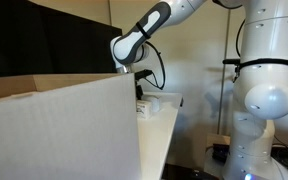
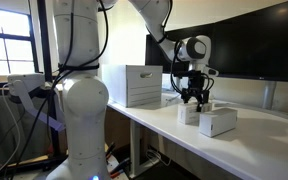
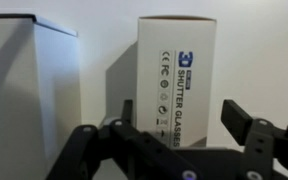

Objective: Put the left and right small boxes in the big box, respectively

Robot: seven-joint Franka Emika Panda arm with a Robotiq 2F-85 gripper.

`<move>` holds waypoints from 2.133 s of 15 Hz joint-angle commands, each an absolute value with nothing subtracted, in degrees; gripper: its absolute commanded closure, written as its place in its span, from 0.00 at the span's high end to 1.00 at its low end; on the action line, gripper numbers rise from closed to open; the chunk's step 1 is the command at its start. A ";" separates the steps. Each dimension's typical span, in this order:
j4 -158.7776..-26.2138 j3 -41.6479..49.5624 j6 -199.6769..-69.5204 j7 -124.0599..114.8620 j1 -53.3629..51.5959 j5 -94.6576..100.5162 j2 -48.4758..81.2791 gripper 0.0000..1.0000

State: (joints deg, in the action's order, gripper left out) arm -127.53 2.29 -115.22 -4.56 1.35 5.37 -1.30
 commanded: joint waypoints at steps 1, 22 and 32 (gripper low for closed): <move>-127.15 2.29 -114.07 -4.15 1.71 5.44 -0.75 0.58; -128.77 2.26 -111.45 -2.93 1.64 5.48 -8.64 0.30; -127.11 1.09 -102.70 -1.41 1.10 5.62 -14.03 0.30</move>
State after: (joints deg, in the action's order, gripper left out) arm -127.49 1.37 -105.51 -3.24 1.19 5.37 -11.76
